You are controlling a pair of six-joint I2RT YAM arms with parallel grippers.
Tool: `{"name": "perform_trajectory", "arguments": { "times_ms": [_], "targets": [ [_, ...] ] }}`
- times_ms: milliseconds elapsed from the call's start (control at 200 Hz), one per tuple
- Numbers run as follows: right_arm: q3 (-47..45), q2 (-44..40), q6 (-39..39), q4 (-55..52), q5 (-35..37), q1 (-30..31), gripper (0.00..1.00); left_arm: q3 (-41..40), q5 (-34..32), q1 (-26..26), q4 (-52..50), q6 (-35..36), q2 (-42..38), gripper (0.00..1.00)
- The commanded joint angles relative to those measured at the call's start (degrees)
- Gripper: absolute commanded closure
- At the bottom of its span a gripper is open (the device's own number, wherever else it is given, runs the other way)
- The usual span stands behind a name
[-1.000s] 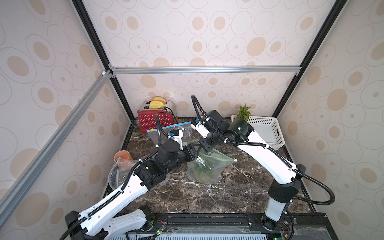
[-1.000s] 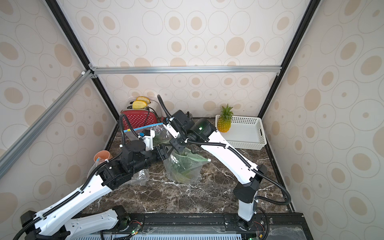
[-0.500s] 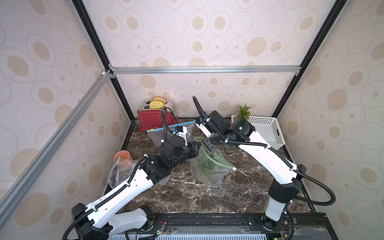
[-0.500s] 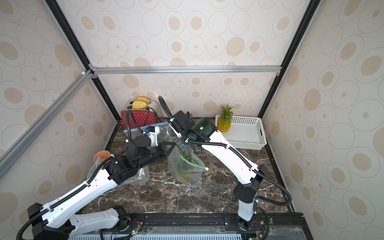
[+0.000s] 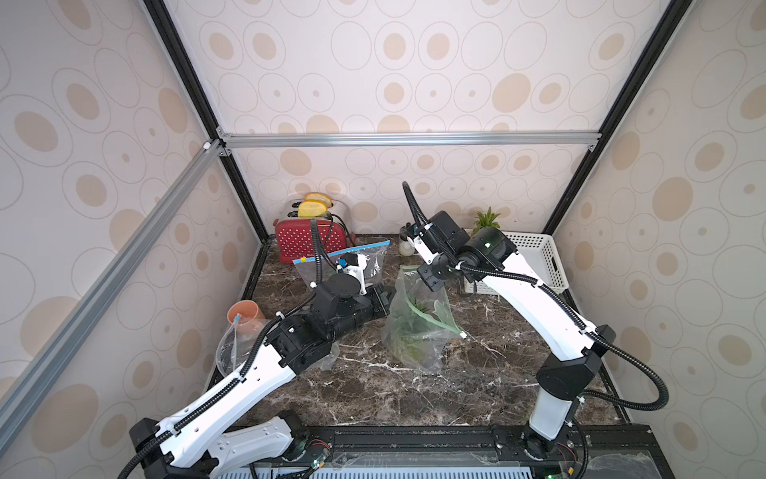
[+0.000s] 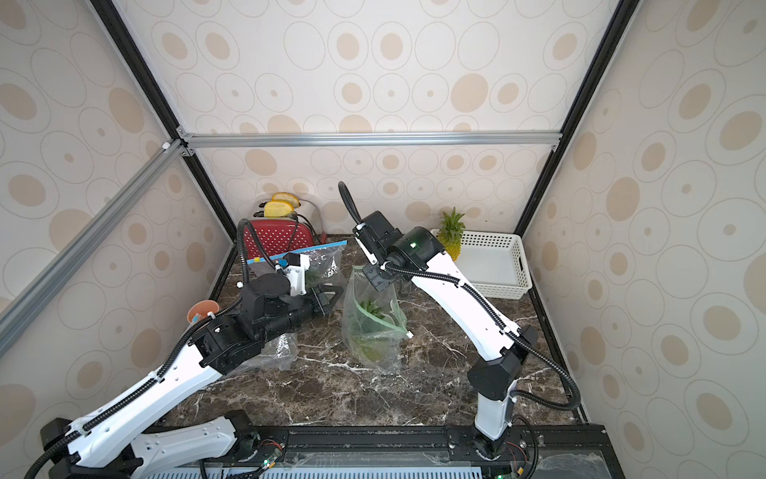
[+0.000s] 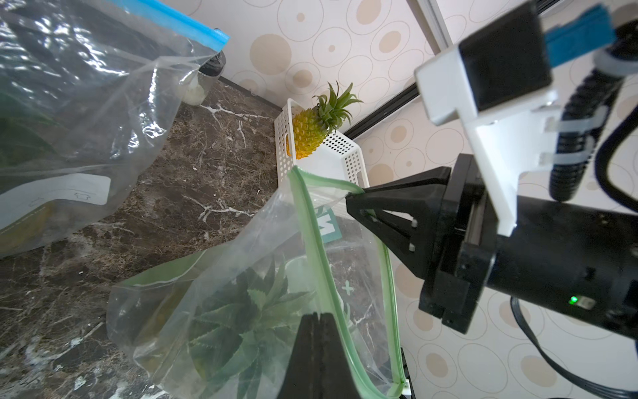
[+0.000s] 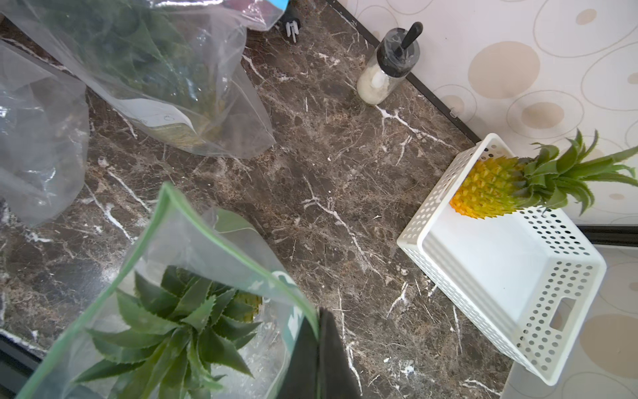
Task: Open the zip-top bag and take out the pineapple
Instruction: Open the zipper of the food storage bag at the center of the board, then pick up the pineapple from the zipper food storage bag.
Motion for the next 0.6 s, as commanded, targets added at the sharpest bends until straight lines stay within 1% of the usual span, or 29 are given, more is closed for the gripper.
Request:
{"name": "perform_trajectory", "arguments": {
  "times_ms": [0, 145, 215, 381, 406, 496, 541, 596],
  "targets": [
    [0.22, -3.38, -1.78, -0.01, -2.92, 0.16, 0.8, 2.31, -0.58, -0.39, -1.79, 0.94, -0.43, 1.0],
    [1.92, -4.8, -2.22, -1.8, -4.31, 0.22, 0.68, 1.84, -0.54, -0.33, -1.27, 0.85, -0.13, 1.0],
    [3.51, -4.98, -2.36, -3.6, -4.58, 0.38, 0.66, 1.55, -0.58, -0.32, -1.0, 0.81, -0.07, 1.0],
    [6.88, -5.14, -2.53, -7.08, -5.53, 3.02, 0.65, 0.96, -1.61, -0.35, -1.0, 1.2, -0.5, 1.0],
    [9.13, -4.86, -2.41, -7.81, -6.1, 3.57, 0.65, 0.85, -1.76, -0.32, -1.0, 1.29, -0.67, 1.0],
    [12.08, -3.05, -2.15, -10.61, -6.33, 5.16, 0.65, 0.33, -2.29, -0.3, -1.0, 1.5, -1.35, 1.0],
    [12.74, -2.26, -1.92, -11.21, -6.33, 5.49, 0.67, -0.04, -2.66, -0.31, -1.0, 1.64, -1.88, 1.0],
    [12.73, -1.58, -1.49, -11.4, -6.65, 5.49, 0.71, -0.68, -3.34, -0.31, -1.08, 1.62, -2.8, 1.0]
  ]
}}
